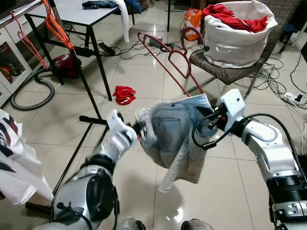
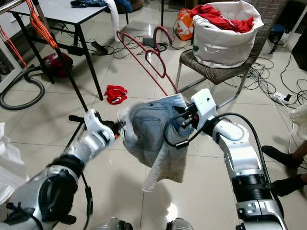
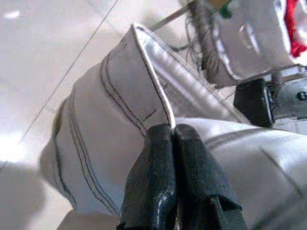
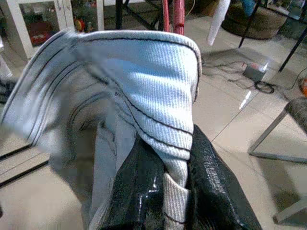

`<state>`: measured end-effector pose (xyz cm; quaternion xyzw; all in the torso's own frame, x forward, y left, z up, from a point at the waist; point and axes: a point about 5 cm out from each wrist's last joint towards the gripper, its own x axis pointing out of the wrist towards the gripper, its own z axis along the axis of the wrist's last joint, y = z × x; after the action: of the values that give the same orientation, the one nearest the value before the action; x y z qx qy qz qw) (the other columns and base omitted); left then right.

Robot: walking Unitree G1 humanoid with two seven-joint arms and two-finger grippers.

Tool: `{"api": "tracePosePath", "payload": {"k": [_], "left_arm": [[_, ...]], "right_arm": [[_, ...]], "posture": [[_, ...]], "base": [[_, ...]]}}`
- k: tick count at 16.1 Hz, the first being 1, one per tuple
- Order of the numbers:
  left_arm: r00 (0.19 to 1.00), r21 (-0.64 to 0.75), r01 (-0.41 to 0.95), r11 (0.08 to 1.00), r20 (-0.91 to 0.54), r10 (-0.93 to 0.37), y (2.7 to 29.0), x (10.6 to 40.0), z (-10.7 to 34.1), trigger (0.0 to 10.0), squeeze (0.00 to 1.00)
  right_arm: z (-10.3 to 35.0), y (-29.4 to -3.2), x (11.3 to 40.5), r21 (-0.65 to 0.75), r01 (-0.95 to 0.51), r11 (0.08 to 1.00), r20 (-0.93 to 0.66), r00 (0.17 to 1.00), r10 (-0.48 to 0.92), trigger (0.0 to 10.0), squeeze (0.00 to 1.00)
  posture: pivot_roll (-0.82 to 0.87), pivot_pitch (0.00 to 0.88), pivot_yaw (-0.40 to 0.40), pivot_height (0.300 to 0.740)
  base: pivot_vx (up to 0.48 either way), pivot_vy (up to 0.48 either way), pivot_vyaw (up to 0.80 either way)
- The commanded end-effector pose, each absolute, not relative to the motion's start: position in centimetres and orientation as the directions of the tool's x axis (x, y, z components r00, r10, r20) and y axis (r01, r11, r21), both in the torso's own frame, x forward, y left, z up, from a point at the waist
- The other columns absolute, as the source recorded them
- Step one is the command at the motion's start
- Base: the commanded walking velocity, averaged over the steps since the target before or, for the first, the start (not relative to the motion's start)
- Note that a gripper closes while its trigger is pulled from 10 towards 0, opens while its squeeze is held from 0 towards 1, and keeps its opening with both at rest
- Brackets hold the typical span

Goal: Hang hanger

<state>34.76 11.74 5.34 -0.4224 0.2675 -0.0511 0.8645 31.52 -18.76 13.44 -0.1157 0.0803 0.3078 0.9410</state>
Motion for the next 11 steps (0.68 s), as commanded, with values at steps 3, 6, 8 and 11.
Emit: {"api": "tracePosePath", "payload": {"k": [3, 6, 8, 11], "left_arm": [[0.886, -0.689, -0.013, 0.725, -0.345, -0.311, 12.3, 36.1, 7.5, 0.0, 0.00], [0.924, -0.655, -0.001, 0.756, -0.289, -0.249, 14.2, 37.4, 9.6, 0.0, 0.00], [0.932, -0.628, -0.022, 0.778, -0.296, -0.212, 15.4, 37.6, 9.9, 0.0, 0.00], [0.934, -0.593, -0.037, 0.804, -0.307, -0.184, 16.1, 37.7, 10.0, 0.0, 0.00]], "right_arm": [[11.9, -18.2, 30.1, -0.118, -0.697, 0.708, -0.327, 0.700, 0.635, 10.0, 0.00], [10.4, -17.9, 28.5, -0.049, -0.774, 0.632, -0.401, 0.595, 0.697, 10.0, 0.00], [10.1, -18.3, 28.2, -0.031, -0.780, 0.624, -0.425, 0.576, 0.698, 10.0, 0.00], [9.8, -18.7, 27.8, -0.014, -0.783, 0.622, -0.453, 0.559, 0.694, 10.0, 0.00]], "posture": [[-0.19, 0.000, 0.086, 0.740], [-0.19, 0.000, 0.078, 0.740], [-0.19, 0.000, 0.077, 0.740], [-0.19, 0.000, 0.074, 0.740]], "base": [[0.000, 0.000, 0.00], [0.000, 0.000, 0.00], [0.000, 0.000, 0.00], [0.000, 0.000, 0.00]]}}
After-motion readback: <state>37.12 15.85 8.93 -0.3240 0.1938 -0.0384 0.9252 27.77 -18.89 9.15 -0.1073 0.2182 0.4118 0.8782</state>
